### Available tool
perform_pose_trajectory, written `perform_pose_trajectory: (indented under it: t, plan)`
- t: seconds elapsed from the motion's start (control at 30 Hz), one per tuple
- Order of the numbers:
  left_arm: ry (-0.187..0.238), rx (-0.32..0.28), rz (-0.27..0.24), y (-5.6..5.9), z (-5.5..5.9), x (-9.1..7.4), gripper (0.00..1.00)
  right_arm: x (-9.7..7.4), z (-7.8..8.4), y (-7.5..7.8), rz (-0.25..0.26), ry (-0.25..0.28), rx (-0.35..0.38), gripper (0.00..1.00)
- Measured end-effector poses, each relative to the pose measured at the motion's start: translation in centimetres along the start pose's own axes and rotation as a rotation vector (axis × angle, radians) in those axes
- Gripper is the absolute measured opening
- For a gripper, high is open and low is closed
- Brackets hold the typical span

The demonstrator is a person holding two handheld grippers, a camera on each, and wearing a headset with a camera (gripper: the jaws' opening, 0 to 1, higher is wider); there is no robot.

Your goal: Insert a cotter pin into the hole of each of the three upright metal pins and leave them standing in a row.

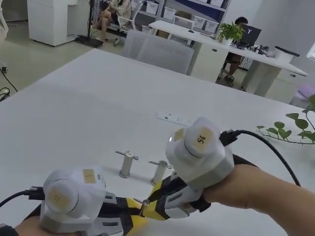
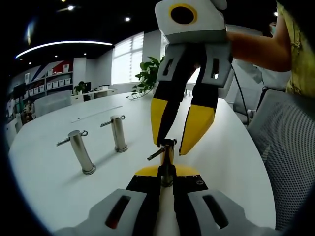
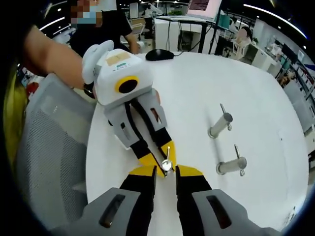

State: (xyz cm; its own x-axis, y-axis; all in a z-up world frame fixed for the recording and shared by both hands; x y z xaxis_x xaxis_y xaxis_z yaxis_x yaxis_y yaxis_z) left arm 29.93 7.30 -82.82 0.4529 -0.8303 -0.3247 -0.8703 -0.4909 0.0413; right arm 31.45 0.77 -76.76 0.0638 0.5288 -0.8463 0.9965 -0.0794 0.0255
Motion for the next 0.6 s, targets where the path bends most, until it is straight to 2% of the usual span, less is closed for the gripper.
perform_pose_trajectory:
  t: [0.13,0.3,0.43,0.47,0.6]
  plan:
    - [0.000,-0.001,-0.003,0.0,0.0,0.0,0.07,-0.1,0.0,0.0,0.004,0.088,0.039,0.17]
    - [-0.001,-0.001,-0.005,0.1,0.0,0.0,0.07,0.0,0.7,-0.2,0.001,0.117,0.065,0.16]
    - [-0.001,-0.004,-0.006,0.1,0.0,0.1,0.07,0.2,0.8,-0.2,0.024,0.150,0.060,0.16]
    - [0.000,-0.004,-0.006,0.1,0.0,0.1,0.07,0.3,0.8,-0.4,0.013,0.163,0.069,0.16]
    - [0.000,-0.004,-0.006,0.1,0.0,0.1,0.07,0.6,0.9,-0.5,0.013,0.167,0.067,0.16]
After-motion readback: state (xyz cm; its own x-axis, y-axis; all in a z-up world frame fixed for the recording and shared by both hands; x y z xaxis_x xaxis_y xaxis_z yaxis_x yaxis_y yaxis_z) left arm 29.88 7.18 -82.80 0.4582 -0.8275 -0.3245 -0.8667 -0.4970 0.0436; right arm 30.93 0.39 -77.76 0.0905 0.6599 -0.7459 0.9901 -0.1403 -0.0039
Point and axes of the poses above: the centre of the closed fingertips' face, and the gripper's own axes: x roughly forward along the fingers, y roughly to its right, z roughly out of its underside, the point moved 6 cm from there along -x, roughly backward along the fingers
